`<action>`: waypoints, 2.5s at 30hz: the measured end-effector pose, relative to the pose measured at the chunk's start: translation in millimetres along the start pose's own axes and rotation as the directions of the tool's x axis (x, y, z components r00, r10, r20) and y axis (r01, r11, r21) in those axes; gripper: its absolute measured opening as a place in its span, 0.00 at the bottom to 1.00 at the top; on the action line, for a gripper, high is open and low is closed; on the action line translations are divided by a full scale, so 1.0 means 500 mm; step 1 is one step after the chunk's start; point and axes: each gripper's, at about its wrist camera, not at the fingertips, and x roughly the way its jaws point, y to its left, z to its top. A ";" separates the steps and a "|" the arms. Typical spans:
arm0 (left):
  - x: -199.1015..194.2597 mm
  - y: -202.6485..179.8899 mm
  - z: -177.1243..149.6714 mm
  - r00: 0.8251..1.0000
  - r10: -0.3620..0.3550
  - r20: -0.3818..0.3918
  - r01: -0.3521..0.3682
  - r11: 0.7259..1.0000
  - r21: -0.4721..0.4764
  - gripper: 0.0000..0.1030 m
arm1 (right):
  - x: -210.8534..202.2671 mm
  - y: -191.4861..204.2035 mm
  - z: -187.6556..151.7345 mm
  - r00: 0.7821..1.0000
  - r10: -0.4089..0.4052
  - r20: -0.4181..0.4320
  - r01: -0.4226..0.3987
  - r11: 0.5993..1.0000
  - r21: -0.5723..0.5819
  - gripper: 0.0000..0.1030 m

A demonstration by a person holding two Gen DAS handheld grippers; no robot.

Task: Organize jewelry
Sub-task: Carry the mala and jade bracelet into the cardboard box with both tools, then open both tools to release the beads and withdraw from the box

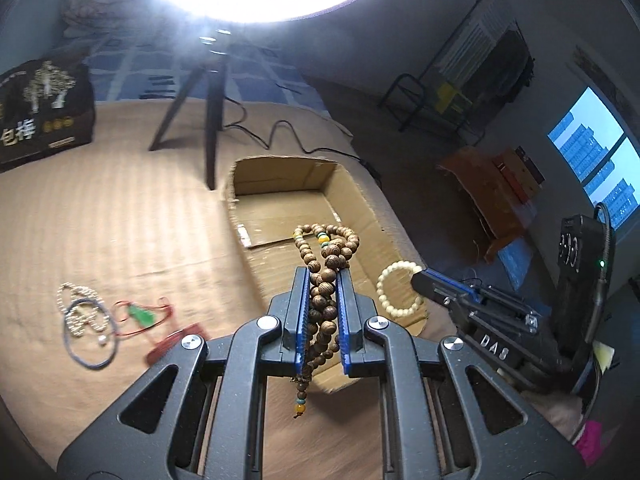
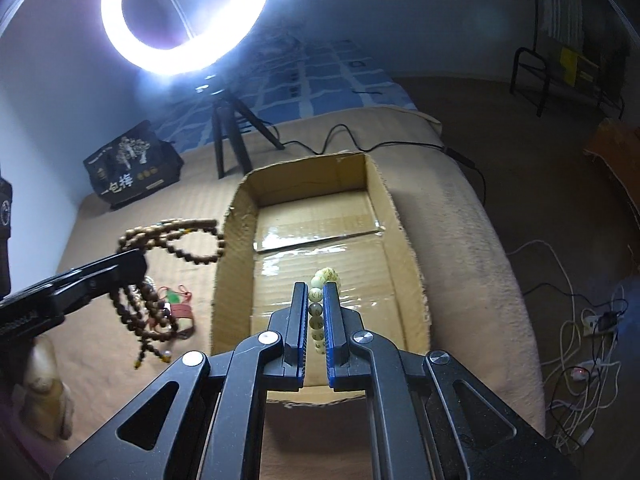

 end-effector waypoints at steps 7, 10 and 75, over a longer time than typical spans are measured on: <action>0.068 -0.027 0.024 1.000 0.019 -0.008 -0.019 1.000 0.015 0.11 | 0.023 -0.020 -0.004 0.999 -0.024 -0.022 0.024 1.000 -0.004 0.06; 0.096 -0.020 0.029 0.999 0.035 -0.015 -0.035 0.999 0.008 0.11 | 0.033 -0.037 -0.006 0.999 -0.032 -0.034 0.032 0.999 0.011 0.06; -0.111 0.350 -0.063 0.949 0.306 -0.071 -0.313 0.942 -0.126 0.45 | 0.058 0.221 -0.009 0.977 0.200 -0.078 -0.206 0.975 -0.078 0.76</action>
